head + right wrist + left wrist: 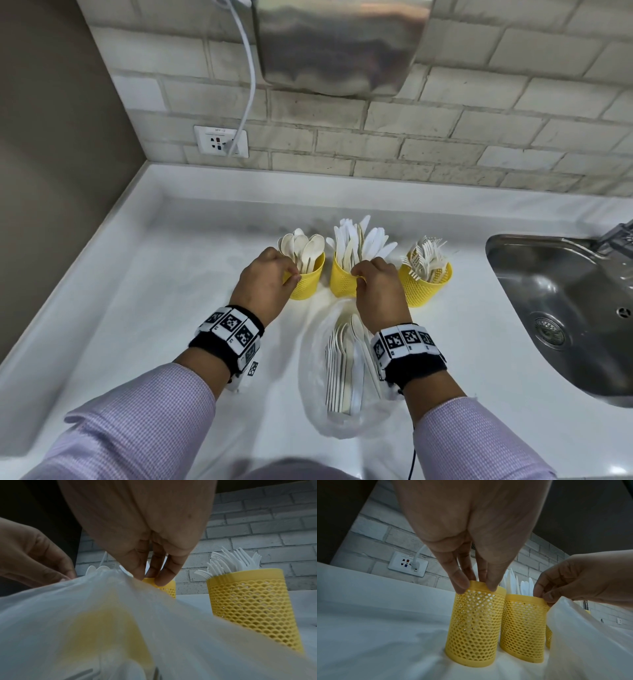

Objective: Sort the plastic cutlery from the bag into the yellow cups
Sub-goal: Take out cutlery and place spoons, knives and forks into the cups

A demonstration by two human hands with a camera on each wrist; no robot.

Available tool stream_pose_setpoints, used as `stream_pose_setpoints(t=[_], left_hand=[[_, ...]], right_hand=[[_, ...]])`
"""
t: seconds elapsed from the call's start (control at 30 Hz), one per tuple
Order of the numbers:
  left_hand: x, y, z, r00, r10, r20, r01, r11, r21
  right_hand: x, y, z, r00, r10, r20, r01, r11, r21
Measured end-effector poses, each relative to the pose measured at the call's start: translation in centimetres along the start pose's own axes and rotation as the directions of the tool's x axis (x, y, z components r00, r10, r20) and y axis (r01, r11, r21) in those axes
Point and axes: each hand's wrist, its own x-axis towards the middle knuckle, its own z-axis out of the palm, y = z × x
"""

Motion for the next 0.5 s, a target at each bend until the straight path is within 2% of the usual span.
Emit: stream_pose_setpoints(t=[0.5], left_hand=[[0.13, 0.19, -0.97, 1.000, 0.006, 0.031, -0.008, 0.996, 0.083]], right_hand=[[0.21, 0.06, -0.79, 0.998, 0.061, 0.009, -0.060, 0.998, -0.019]])
